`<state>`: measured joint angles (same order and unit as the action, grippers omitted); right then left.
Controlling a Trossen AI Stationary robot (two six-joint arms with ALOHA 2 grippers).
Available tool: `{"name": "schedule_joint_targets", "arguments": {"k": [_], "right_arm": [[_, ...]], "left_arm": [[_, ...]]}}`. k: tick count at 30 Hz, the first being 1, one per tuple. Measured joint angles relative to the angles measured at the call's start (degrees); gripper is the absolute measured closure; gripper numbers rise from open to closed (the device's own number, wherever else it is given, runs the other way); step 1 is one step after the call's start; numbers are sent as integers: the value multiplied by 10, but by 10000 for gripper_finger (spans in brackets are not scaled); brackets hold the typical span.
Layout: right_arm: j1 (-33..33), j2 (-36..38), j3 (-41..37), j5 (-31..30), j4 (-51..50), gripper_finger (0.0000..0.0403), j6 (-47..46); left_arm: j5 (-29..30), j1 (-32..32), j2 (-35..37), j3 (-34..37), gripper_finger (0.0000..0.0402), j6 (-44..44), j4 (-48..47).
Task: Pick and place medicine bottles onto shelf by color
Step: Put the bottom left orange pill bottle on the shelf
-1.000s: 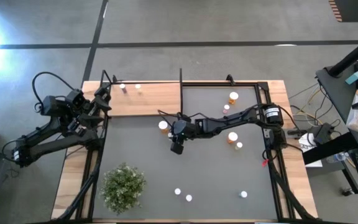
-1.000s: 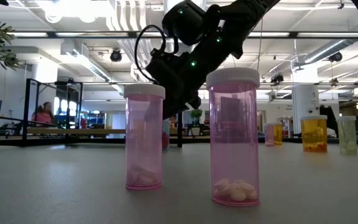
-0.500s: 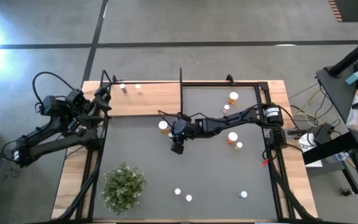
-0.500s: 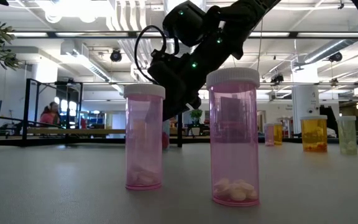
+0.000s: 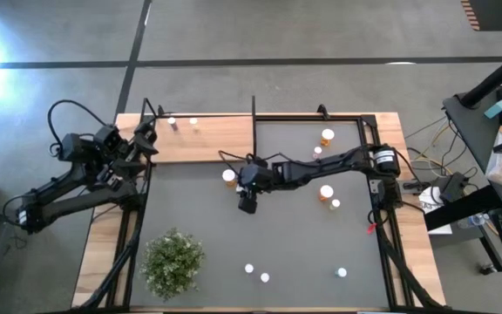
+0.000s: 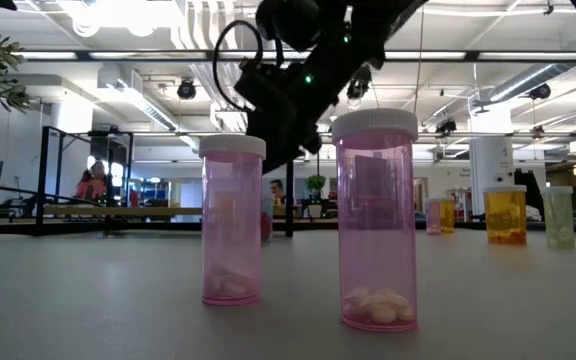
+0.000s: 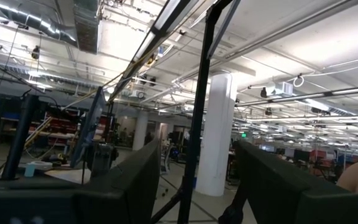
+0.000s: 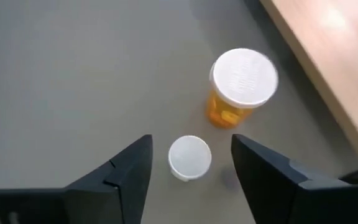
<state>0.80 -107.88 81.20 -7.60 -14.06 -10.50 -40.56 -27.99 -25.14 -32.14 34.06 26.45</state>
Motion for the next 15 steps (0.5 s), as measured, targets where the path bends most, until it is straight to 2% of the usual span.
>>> {"name": "schedule_joint_targets", "arguments": {"k": [8,15], "right_arm": [[0,21,79,1,-136,192,15],[0,95,68,0,-214,192,26]], "left_arm": [[4,0,-60,0,209,1,-1],[4,0,-127,0,209,2,0]]}}
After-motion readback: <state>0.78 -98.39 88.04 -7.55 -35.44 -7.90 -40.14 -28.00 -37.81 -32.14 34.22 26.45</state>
